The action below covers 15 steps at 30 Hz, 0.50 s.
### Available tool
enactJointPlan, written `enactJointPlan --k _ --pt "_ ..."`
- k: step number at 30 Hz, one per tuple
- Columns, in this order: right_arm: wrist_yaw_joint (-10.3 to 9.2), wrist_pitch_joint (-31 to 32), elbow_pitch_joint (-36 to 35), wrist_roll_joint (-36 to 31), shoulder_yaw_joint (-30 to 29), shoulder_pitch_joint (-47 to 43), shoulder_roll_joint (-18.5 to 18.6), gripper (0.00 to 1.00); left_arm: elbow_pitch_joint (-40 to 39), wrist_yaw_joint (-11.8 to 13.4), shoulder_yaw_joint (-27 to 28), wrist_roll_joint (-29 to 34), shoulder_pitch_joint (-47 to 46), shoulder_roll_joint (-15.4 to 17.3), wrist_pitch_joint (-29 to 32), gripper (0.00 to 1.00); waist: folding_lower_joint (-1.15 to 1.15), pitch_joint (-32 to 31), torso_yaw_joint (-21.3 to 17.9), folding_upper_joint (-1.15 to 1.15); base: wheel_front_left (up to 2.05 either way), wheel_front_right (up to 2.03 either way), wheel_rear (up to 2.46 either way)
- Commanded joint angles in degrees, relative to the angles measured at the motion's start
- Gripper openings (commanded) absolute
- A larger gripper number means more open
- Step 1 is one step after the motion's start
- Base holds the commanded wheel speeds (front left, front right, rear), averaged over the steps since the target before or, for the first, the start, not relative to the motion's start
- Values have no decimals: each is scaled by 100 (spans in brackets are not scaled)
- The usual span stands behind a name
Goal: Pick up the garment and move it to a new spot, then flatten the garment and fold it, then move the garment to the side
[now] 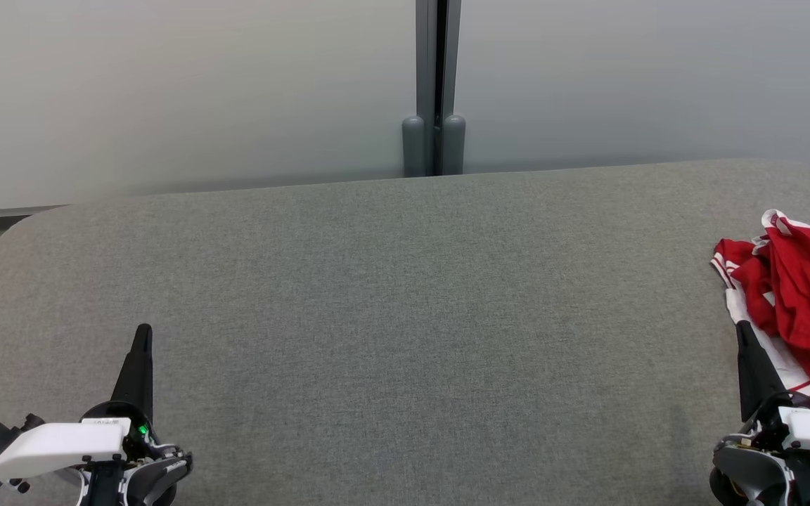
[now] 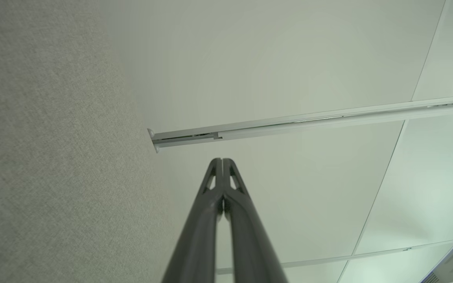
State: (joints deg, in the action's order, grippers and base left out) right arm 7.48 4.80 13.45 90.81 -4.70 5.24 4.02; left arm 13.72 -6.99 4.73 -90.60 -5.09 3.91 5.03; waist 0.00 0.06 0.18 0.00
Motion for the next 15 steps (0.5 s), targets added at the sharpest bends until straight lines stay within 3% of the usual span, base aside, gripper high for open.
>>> enactJointPlan --k 1,15 --pt "2 46 17 126 -16 80 10 0 13 -42 45 -124 -123 1 29 0 0 2 -4 0 0 0 0" --pt "2 71 63 270 -55 117 -10 0 41 -69 98 -267 -148 -22 71 0 0 12 -18 0 0 0 0"
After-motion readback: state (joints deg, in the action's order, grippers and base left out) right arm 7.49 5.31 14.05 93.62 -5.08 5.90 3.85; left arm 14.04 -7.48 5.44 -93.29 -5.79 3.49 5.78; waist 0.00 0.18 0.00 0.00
